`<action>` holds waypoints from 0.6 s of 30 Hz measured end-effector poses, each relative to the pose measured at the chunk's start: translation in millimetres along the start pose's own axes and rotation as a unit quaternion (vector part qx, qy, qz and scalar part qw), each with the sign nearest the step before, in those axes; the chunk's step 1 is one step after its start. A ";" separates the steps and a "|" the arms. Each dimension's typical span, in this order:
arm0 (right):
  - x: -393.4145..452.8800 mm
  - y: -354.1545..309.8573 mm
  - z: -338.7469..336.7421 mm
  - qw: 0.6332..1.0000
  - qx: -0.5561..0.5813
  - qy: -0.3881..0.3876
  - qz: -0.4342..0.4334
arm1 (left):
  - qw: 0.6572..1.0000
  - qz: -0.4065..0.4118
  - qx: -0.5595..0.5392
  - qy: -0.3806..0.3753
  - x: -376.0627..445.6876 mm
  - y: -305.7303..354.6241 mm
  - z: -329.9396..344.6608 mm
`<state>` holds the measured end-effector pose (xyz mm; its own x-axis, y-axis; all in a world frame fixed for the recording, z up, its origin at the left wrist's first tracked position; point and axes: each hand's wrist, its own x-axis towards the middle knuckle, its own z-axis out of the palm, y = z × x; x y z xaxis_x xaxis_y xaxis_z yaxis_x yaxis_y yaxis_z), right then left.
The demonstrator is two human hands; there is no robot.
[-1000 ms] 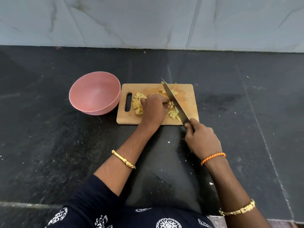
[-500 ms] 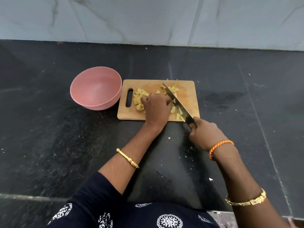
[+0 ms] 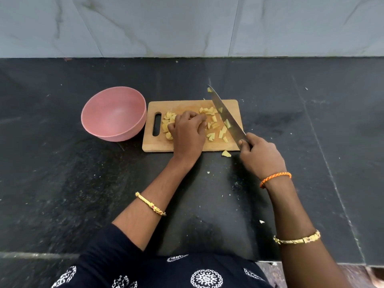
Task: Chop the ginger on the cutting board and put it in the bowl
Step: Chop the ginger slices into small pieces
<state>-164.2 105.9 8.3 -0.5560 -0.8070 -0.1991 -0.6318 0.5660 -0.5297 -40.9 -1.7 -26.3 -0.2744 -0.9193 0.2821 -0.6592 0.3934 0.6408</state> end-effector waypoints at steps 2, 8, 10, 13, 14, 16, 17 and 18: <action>-1.6 -0.3 2.2 0.999 -0.031 0.016 0.005 | 1.000 0.028 -0.007 -0.009 -1.5 0.2 -1.0; -7.6 -0.2 4.9 1.000 0.016 0.009 -0.014 | 0.994 0.032 -0.099 -0.020 1.3 8.3 -0.1; -6.5 -2.4 4.2 0.998 0.057 -0.013 -0.017 | 0.987 0.049 -0.151 -0.013 1.8 13.6 2.0; -2.3 -4.6 2.3 0.991 0.122 -0.054 -0.017 | 0.980 0.074 -0.187 0.002 0.4 18.7 8.5; -1.6 -4.8 1.6 0.987 0.139 -0.072 -0.022 | 0.979 0.073 -0.188 0.012 0.9 17.5 11.1; -2.5 -3.6 -0.5 0.982 0.153 -0.105 -0.029 | 0.980 0.055 -0.185 0.043 4.7 13.4 14.5; -4.1 -3.0 -1.9 0.980 0.157 -0.117 -0.030 | 0.981 0.046 -0.179 0.060 7.5 11.4 15.6; -6.2 -2.4 -2.8 0.978 0.163 -0.127 -0.030 | 0.981 0.040 -0.171 0.077 10.7 9.8 15.8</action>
<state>-160.8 110.1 13.1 -0.3448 -0.8767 -0.3353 -0.4311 0.4652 -0.7732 -61.3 -7.8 -28.3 -0.1895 -0.8837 0.4280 -0.3592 0.4680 0.8074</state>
